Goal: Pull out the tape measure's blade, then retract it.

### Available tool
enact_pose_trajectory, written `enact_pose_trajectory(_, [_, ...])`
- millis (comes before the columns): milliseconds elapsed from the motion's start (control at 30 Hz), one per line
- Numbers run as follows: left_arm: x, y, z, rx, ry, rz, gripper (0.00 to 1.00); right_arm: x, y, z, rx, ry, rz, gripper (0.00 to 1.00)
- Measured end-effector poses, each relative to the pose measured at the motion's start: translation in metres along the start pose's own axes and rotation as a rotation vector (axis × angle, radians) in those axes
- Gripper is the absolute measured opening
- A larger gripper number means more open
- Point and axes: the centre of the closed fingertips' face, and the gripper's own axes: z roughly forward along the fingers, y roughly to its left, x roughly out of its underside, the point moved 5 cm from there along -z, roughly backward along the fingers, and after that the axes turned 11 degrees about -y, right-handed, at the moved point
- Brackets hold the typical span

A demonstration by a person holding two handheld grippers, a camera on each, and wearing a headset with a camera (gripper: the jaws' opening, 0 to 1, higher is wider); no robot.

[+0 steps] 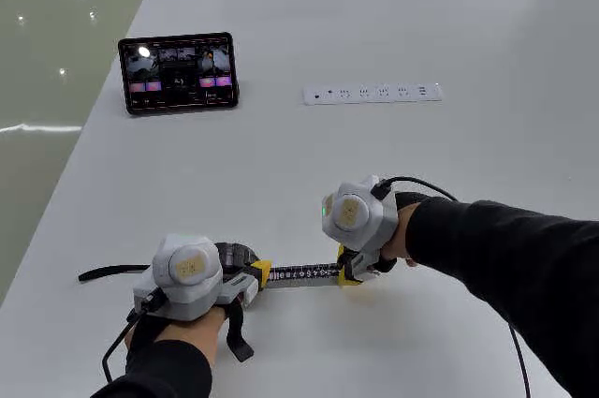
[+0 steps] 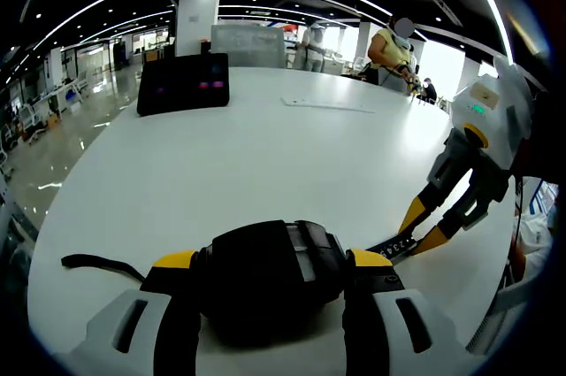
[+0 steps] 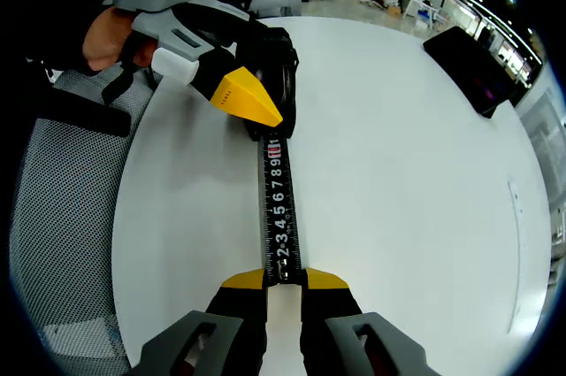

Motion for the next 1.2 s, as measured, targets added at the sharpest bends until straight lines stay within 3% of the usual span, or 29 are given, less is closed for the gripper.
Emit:
enact_pose_trajectory(833, [0.0001,-0.0001,0.0000,0.000,-0.001,0.000,0.61,-0.0047,-0.0004,0.0042,0.003,-0.012,0.008,0.10])
enact_pose_trajectory(1200, [-0.0001,0.0031,-0.0010,0.020,0.002,-0.027,0.60,-0.0080,-0.0003,0.0066,0.005,-0.030,0.021,0.10])
